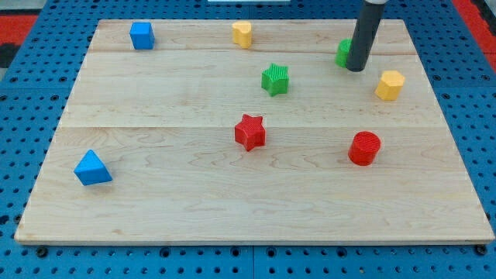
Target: Move the green circle to the top right of the board
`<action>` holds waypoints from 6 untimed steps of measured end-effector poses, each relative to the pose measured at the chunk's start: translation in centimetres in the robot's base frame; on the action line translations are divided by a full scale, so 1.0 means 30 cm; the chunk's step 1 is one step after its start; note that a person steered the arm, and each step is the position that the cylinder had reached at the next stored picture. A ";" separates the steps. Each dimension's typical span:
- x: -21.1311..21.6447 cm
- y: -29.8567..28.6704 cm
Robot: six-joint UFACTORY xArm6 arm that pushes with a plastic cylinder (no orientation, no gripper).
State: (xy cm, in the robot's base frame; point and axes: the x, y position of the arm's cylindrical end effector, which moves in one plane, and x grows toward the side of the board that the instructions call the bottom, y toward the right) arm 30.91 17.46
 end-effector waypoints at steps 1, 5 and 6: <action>-0.025 0.000; -0.185 0.001; -0.147 0.001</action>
State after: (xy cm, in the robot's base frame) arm 26.50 17.50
